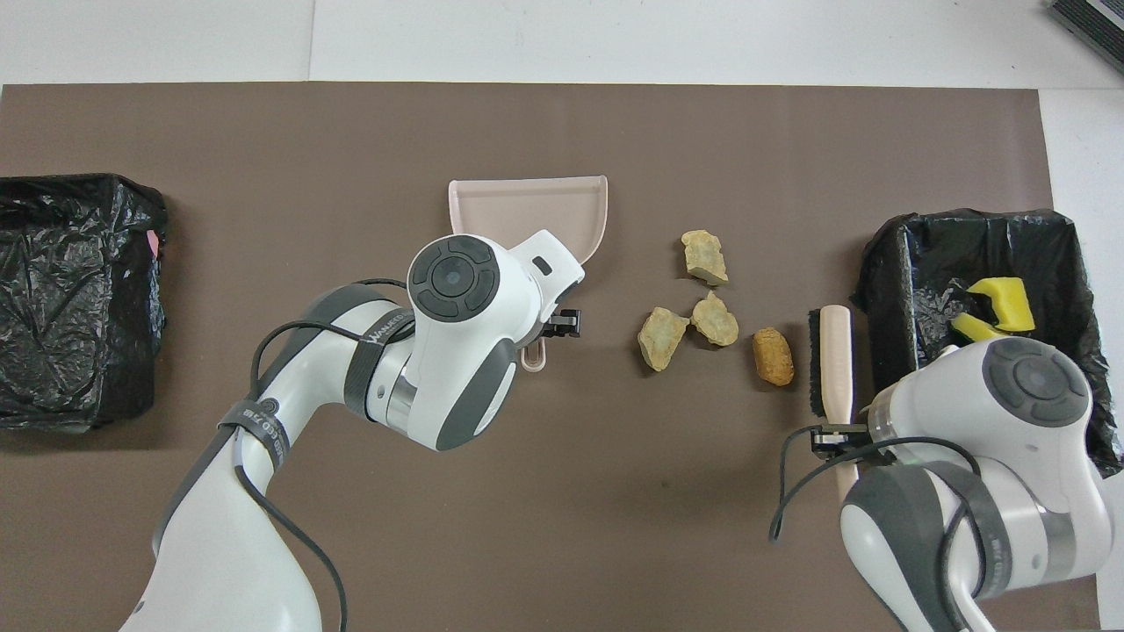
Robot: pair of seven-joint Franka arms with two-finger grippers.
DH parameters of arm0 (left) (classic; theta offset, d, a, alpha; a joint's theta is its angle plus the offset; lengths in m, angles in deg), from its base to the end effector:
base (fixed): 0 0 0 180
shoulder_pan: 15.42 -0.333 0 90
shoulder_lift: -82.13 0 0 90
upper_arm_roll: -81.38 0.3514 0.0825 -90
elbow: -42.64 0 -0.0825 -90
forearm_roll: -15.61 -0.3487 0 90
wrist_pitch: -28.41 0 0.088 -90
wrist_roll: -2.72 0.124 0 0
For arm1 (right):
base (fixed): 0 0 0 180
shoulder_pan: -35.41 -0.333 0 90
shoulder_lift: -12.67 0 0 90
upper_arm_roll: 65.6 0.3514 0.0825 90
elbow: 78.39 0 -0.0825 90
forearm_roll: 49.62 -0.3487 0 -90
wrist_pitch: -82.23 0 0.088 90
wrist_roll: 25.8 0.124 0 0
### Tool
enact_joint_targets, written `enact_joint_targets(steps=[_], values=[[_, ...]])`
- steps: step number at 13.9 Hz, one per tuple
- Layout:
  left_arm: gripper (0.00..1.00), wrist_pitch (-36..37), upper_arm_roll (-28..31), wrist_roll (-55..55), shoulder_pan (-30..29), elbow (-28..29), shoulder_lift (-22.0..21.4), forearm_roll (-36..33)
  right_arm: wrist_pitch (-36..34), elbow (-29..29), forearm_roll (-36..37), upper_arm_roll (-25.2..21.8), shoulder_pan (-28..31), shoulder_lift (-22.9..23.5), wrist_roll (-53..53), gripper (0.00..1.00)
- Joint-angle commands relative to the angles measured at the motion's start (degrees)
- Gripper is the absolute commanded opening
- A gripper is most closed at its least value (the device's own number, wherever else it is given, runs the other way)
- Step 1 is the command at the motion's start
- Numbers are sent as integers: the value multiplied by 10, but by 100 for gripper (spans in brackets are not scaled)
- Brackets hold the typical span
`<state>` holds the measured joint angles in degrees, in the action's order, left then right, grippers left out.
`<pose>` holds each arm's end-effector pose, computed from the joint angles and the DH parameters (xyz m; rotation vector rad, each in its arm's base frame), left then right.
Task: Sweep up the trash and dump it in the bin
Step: 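Drag the dustpan with the left gripper toward the tan pieces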
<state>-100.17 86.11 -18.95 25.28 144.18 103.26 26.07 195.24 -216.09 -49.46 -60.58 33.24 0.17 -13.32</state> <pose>0.5120 -0.3879 0.3990 2.9777 -0.2240 0.0520 0.3937 0.0503 0.4202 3.0645 -0.1458 -0.3185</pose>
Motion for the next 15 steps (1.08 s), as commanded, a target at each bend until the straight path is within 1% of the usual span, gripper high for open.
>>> enact_joint_targets(steps=[1, 2, 3, 4, 5, 7, 8, 9, 10, 11, 12, 13, 15], values=[[42, -8, 6, 3, 9, -10, 14, 7, 52, -17, 5, 2, 1, 24, -3, 0], [41, -8, 6, 2, 9, -9, 15, 7, 61, -16, 5, 2, -4, 36, 5, 0], [32, -7, 6, 1, 9, -10, 15, 7, 65, -14, 1, 2, -6, 45, 13, 0], [15, -5, 6, 1, 9, -10, 15, 7, 79, -13, -2, 2, -19, 54, 21, 0], [1, 1, 7, 0, 9, -12, 15, 7, 92, -7, -3, 2, -34, 65, 31, 0], [0, 11, 7, 1, 5, -15, 8, 7, 94, 12, -4, 2, -64, 89, 34, 0], [0, 23, 7, 1, 3, -16, 2, 7, 92, 20, -15, 2, -83, 93, 34, 0], [0, 45, 12, 2, 1, -19, -13, 6, 88, 27, -28, 2, -98, 95, 31, 0], [0, 80, 17, 6, -5, -23, -28, 2, 85, 33, -38, 3, -108, 99, 25, 0], [0, 140, 17, 24, -33, -47, -40, -1, 82, 41, -52, 3, -120, 101, 25, 0], [0, 188, 16, 69, -57, -56, -47, -1, 76, 51, -65, 3, -133, 105, 24, 0], [0, 212, 18, 124, -62, -49, -65, 0, 68, 62, -68, 3, -135, 111, 23, 0], [0, 248, 19, 229, -88, -40, -73, -1, 66, 76, -104, 3, -144, 116, 18, 0]])
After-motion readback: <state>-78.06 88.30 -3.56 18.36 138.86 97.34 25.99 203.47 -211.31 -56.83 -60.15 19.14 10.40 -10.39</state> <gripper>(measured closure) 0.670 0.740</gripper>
